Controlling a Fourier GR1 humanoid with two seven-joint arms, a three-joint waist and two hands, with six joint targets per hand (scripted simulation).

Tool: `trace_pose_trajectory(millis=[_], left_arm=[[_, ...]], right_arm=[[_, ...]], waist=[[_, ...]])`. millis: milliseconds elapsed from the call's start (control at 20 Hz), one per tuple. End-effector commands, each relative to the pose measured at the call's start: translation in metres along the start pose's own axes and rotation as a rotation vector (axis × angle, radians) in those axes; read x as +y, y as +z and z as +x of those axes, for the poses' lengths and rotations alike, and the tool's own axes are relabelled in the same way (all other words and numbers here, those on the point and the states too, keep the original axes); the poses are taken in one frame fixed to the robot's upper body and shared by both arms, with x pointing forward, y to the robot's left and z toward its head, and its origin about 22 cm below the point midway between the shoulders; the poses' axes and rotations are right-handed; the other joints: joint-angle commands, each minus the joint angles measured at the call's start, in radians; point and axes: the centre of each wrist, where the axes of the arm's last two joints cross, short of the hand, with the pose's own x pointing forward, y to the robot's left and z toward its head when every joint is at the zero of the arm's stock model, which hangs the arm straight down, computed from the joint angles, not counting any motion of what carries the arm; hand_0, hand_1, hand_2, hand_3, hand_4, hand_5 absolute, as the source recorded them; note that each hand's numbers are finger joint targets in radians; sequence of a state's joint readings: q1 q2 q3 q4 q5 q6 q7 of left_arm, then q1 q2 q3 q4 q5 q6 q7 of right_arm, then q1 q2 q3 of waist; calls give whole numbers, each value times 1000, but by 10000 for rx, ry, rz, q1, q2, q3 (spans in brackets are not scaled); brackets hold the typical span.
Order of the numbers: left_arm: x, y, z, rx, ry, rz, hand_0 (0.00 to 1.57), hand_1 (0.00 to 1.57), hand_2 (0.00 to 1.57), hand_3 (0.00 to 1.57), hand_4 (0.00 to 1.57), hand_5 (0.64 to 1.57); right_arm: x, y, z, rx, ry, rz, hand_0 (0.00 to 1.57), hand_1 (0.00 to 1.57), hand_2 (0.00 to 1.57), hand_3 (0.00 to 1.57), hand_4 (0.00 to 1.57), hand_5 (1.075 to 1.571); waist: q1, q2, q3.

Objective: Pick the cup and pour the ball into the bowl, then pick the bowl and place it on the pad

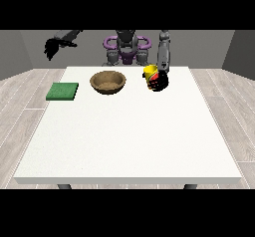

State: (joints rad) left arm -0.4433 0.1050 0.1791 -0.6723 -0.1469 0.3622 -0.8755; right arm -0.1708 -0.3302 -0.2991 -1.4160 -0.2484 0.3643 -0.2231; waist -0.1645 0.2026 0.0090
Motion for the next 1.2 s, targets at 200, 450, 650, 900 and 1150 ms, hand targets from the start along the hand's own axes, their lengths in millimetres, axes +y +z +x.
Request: trace_pose_trajectory(millis=[200,450,650,900,1150], left_arm=[[89,-87,22,440,-4416,-754,1440,1440,1571,1571,1571,1303],[75,-122,49,648,-5844,-990,1473,1473,1571,1571,1571,1278],[27,-131,73,369,-5982,-1336,1486,1486,1571,1571,1571,1274],[-18,-125,88,471,-6888,-1814,1495,1495,1571,1571,1530,1287],[-30,-141,104,24,-9185,-1753,1516,1516,1571,1571,1571,1211]], right_arm=[[-5,8,-23,1459,-382,-453,0,0,0,0,0,1569],[4,10,-38,1450,-423,-483,0,0,0,0,0,1568],[-25,20,-44,1735,-491,-805,0,0,0,0,0,1568],[-34,26,-48,1965,-578,-715,0,0,0,0,0,1569],[-35,27,-47,2344,-658,-370,0,0,0,0,0,1570]], waist=[[528,-1499,-54],[388,-1430,-75],[585,-1647,-79],[586,-2008,-77],[143,-2339,-72]])
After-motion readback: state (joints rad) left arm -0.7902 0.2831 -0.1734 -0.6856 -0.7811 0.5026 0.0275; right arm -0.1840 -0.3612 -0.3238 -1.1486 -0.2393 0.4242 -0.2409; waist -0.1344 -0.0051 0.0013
